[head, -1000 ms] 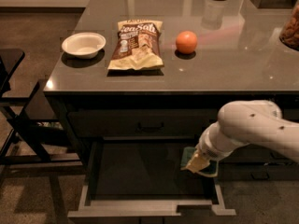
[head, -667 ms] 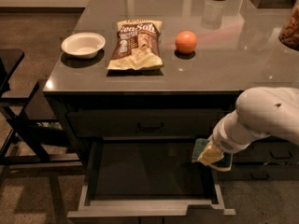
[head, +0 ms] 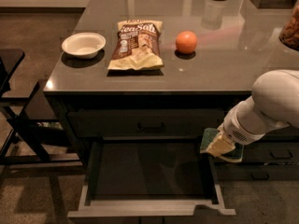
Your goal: Pick sponge from middle drawer and place on counter
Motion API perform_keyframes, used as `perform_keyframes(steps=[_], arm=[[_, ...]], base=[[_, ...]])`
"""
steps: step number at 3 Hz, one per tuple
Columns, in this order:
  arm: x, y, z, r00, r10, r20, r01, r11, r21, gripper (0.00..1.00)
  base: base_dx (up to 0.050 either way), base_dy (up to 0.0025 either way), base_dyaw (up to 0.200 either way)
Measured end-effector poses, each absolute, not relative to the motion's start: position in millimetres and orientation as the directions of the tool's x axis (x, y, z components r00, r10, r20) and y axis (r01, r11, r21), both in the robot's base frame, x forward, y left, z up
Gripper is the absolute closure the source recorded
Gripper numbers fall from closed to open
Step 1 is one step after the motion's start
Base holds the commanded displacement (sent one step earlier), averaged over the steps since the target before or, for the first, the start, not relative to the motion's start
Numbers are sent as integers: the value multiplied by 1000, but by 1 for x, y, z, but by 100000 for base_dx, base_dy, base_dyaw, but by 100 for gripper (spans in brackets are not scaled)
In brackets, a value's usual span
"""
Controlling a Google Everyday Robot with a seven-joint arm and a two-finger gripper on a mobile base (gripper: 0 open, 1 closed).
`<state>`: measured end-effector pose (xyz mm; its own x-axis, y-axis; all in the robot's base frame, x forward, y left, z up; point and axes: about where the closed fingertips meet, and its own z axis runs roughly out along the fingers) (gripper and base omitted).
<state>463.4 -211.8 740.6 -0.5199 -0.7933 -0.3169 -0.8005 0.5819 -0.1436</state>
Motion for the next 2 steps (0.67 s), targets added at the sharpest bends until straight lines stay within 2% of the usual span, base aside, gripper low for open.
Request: perform_keyframes(steps=[2], arm=[[491,-237,824,-525,-764,-375,-741,627,-239,100]], base=[[0,0,0]])
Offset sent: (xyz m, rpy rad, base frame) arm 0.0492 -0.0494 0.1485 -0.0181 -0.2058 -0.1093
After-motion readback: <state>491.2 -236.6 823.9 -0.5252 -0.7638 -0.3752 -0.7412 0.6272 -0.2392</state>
